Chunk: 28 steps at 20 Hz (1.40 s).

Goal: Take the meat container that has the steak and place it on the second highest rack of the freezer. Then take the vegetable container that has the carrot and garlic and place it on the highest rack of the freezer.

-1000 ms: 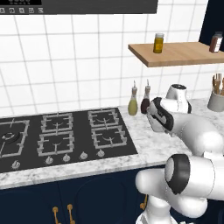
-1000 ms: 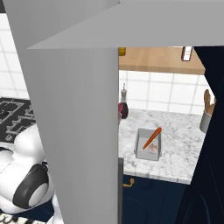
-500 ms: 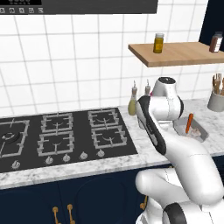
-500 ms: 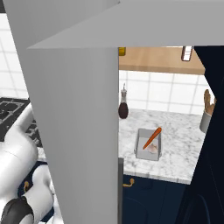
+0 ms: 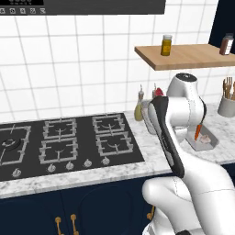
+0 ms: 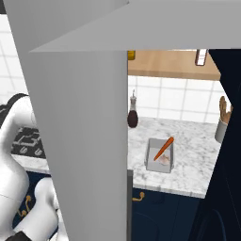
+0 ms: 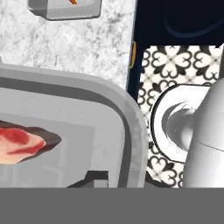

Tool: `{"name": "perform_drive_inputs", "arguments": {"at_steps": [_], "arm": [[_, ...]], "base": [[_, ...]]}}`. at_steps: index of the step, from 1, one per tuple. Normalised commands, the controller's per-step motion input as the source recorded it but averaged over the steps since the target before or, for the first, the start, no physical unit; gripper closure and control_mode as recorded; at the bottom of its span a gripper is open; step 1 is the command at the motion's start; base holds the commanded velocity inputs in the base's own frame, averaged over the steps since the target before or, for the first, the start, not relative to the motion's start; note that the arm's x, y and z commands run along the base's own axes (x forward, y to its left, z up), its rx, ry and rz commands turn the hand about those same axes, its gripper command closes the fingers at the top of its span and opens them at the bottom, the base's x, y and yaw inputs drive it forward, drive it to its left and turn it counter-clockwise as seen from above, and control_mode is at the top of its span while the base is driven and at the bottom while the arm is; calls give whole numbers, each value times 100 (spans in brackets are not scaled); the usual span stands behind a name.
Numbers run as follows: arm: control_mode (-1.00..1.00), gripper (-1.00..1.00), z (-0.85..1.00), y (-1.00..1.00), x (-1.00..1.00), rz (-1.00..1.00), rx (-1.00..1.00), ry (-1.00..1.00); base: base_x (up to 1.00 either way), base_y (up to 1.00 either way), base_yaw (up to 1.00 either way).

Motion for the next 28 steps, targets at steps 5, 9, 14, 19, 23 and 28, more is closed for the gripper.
{"name": "perform_drive_inputs", "arguments": {"at_steps": [5,9,14,19,23,28], "arm": [[-100,100,44,2,-72,1,0,0],[-100,100,48,12,-50,0,0,0],[-100,100,33,1,-33,0,0,0],[-100,100,3,2,-30,1,-1,0],[100,100,0,0,0,0,0,0],[100,100,0,0,0,0,0,0]], "base": [[0,0,0],[0,0,0],[0,0,0],[0,0,0],[-37,86,0],[-1,100,-2]]}}
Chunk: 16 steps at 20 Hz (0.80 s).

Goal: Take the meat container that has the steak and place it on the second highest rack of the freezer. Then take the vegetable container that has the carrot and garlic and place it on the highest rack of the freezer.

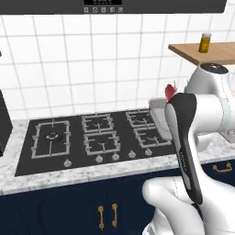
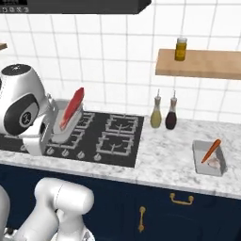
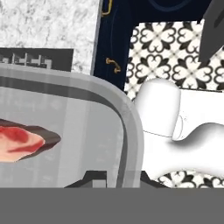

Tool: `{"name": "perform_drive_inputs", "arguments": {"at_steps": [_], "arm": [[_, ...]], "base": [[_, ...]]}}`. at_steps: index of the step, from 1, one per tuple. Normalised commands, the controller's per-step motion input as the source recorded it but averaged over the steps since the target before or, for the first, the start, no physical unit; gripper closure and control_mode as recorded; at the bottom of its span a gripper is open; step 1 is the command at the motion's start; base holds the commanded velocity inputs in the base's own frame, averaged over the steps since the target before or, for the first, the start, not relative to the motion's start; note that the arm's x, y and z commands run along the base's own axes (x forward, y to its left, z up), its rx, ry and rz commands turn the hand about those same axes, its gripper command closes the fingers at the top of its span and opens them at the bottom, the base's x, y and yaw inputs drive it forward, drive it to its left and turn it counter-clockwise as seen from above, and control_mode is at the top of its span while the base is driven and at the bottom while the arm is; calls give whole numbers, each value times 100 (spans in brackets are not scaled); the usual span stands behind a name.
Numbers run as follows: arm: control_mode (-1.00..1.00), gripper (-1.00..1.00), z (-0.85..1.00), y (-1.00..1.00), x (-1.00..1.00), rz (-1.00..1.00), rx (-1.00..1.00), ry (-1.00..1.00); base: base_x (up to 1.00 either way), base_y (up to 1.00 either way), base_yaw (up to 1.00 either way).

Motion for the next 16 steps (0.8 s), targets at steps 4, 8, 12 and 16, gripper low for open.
{"name": "perform_drive_inputs", "arguments": {"at_steps": [4,8,12,16], "arm": [[100,100,0,0,0,0,0,0],[100,100,0,0,0,0,0,0],[100,100,0,0,0,0,0,0],[100,100,0,0,0,0,0,0]], "base": [[-1,100,-16],[-34,61,-67],[-16,6,-97],[-9,0,-100]]}}
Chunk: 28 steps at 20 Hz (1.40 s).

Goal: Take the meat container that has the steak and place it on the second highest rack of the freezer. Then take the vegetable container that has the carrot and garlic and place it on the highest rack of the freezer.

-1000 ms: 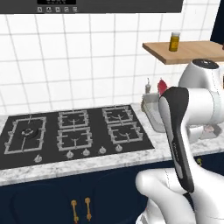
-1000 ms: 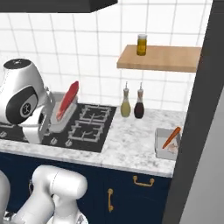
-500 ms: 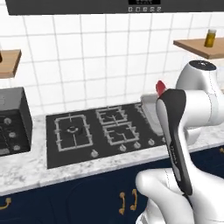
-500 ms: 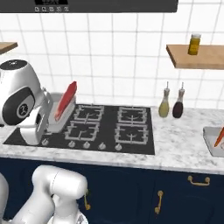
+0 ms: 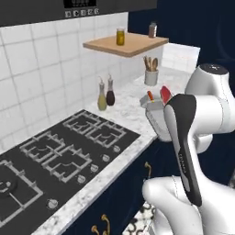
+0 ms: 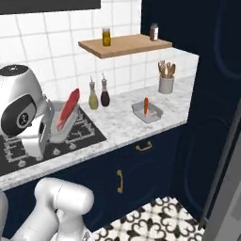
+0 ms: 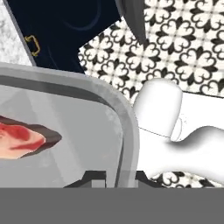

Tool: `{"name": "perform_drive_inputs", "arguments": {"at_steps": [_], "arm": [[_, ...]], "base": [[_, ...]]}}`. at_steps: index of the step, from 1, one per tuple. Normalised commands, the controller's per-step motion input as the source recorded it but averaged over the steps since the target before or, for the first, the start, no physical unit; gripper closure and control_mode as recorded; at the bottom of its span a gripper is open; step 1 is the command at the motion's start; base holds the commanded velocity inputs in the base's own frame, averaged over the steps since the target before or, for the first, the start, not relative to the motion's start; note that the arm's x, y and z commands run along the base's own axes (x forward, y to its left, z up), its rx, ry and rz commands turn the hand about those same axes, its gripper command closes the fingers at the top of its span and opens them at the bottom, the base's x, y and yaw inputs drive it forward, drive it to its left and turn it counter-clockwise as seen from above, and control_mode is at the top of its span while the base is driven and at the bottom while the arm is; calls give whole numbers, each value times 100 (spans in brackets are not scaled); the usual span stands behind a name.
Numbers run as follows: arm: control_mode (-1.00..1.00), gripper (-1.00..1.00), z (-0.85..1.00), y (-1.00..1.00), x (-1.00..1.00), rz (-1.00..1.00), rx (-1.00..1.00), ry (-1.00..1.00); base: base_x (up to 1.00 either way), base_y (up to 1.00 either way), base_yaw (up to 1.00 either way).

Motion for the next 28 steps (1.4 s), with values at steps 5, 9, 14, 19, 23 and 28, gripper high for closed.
{"name": "perform_drive_inputs", "arguments": {"at_steps": [5,9,14,19,23,28], "arm": [[100,100,0,0,0,0,0,0],[100,100,0,0,0,0,0,0],[100,100,0,0,0,0,0,0],[100,100,0,0,0,0,0,0],[100,100,0,0,0,0,0,0],[100,100,0,0,0,0,0,0]], "base": [[-4,0,-100],[-4,0,-100],[-32,22,-63],[-23,-22,-18],[0,-83,3],[1,-89,3]]}}
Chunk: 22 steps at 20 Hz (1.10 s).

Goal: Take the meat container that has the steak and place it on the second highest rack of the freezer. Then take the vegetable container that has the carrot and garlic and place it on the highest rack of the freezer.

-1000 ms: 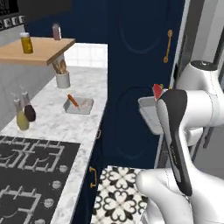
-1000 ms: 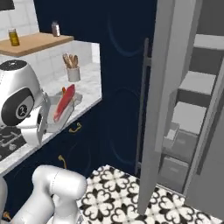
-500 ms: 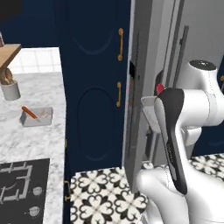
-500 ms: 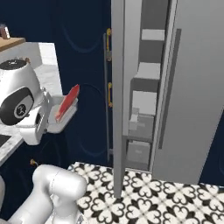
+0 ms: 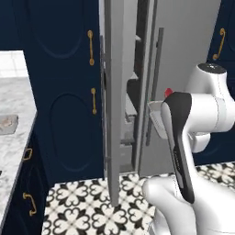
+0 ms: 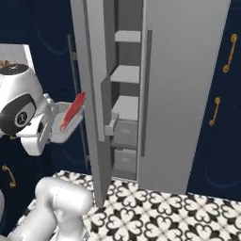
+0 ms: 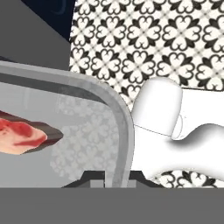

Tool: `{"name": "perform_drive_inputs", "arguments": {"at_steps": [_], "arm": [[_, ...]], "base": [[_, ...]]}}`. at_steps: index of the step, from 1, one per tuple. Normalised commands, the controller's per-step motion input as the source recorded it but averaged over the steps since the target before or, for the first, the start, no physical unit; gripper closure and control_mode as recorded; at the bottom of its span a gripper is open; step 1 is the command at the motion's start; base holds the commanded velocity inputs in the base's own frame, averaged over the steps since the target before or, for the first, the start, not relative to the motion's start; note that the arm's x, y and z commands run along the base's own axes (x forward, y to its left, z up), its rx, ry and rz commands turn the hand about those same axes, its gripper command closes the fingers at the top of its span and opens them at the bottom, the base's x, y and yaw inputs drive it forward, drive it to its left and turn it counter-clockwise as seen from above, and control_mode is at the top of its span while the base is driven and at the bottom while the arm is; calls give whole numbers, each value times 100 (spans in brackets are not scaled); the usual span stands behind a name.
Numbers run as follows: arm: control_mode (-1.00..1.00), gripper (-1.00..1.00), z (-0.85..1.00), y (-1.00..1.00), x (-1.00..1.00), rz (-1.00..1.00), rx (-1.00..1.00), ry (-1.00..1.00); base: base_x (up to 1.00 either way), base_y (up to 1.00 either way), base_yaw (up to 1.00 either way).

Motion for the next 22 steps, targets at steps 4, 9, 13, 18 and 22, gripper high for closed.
{"name": "perform_drive_inputs", "arguments": {"at_steps": [4,9,13,18,22], "arm": [[100,100,0,0,0,0,0,0],[100,100,0,0,0,0,0,0],[100,100,0,0,0,0,0,0],[100,100,0,0,0,0,0,0],[100,100,0,0,0,0,0,0]], "base": [[21,-71,0],[64,-69,0],[88,-61,1],[93,-16,3],[60,14,11]]}}
